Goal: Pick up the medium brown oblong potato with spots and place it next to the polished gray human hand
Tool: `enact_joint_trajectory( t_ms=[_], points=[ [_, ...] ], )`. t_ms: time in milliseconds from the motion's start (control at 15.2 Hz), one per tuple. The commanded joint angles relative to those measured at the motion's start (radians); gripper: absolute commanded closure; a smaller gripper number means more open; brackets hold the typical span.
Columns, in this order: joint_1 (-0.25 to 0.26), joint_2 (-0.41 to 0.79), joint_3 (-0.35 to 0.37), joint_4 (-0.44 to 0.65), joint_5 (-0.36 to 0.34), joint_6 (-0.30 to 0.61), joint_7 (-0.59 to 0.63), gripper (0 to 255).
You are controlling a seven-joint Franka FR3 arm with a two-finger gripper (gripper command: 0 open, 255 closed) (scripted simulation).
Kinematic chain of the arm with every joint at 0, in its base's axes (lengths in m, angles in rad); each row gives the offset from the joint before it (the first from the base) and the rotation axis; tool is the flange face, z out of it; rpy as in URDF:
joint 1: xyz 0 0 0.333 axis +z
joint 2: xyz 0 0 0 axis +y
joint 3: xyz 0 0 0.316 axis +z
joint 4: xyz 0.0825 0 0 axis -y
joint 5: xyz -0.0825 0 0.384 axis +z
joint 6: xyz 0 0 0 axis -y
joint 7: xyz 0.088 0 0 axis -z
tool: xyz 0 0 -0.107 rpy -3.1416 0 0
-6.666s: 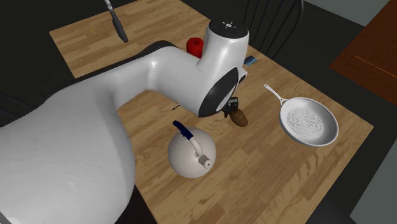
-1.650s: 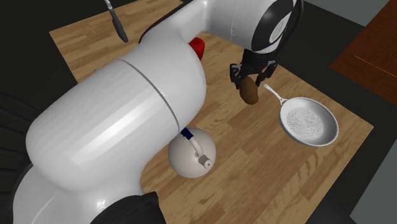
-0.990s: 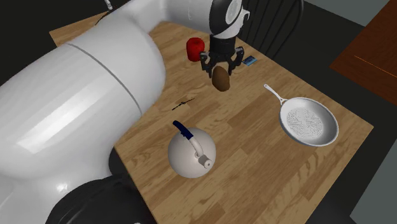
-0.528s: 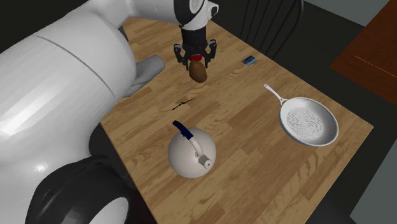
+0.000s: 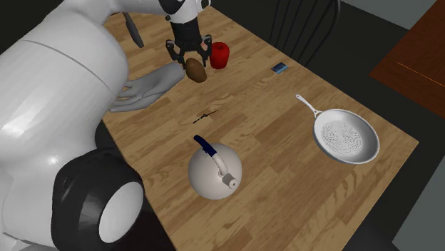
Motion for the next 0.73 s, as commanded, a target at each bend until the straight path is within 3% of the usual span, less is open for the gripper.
enact_joint_trajectory(
  t_ms=[0, 132, 660],
  points=[
    [0.021, 0.055, 0.011, 0.093, 0.004, -0.039, 0.040, 255],
    [0.033, 0.099, 0.017, 0.169, 0.007, -0.072, 0.065, 255],
    [0.055, 0.037, 0.014, -0.047, -0.002, 0.081, 0.067, 255]
  ],
)
